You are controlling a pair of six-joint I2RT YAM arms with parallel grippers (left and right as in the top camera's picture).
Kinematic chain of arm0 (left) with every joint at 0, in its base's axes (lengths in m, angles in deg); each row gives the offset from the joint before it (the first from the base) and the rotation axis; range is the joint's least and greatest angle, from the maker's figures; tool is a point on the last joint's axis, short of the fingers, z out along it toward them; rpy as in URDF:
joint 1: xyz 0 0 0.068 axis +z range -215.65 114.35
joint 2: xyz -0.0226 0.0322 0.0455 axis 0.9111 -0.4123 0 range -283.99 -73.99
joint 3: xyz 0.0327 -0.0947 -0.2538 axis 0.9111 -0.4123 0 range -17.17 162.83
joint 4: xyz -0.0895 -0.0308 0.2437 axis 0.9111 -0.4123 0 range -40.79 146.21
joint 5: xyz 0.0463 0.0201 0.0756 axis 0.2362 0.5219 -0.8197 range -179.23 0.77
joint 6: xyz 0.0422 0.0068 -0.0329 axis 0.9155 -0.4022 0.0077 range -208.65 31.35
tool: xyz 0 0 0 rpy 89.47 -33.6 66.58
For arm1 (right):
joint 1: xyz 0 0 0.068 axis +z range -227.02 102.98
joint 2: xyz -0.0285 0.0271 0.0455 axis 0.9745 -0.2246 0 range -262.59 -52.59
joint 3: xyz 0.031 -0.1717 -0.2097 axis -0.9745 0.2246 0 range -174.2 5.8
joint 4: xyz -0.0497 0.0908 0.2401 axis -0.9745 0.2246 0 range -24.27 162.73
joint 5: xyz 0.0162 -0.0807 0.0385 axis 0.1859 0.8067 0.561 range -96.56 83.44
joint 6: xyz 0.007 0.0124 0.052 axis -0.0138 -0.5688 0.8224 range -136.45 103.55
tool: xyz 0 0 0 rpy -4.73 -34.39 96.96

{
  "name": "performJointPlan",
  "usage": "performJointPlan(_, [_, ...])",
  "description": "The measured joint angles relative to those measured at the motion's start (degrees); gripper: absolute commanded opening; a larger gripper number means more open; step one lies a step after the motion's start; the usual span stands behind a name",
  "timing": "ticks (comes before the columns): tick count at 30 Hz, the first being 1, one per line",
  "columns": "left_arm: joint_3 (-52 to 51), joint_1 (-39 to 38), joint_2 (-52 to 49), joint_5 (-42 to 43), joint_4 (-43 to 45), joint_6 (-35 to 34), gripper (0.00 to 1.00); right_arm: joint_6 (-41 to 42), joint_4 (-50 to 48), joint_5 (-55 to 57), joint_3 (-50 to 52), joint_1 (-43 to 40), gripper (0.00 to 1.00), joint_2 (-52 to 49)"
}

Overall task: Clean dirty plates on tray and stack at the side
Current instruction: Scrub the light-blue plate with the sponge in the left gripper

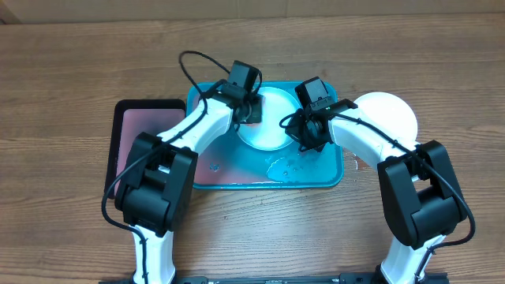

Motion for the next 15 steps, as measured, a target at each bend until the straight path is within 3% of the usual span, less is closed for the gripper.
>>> performJointPlan(4, [0.2, -0.1, 0.0, -7.3, -3.0, -1.7, 0.04, 0.0, -0.2, -0.4, 0.0, 0.0, 0.04, 0.0])
performJointPlan(8, [1.3, -0.4, 0.0, -7.6, -10.2, -2.0, 0.04, -0.2, -0.2, -1.3, 0.0, 0.1, 0.04, 0.0])
performJointPlan(11, [1.7, -0.2, 0.2, -3.0, -14.0, 0.5, 0.04, -0.8, 0.3, -1.4, 0.0, 0.1, 0.04, 0.0])
performJointPlan(15, [1.6, 1.5, 0.4, 9.9, -15.8, 8.8, 0.04, -1.7, 0.5, -1.4, 0.0, 0.1, 0.04, 0.0])
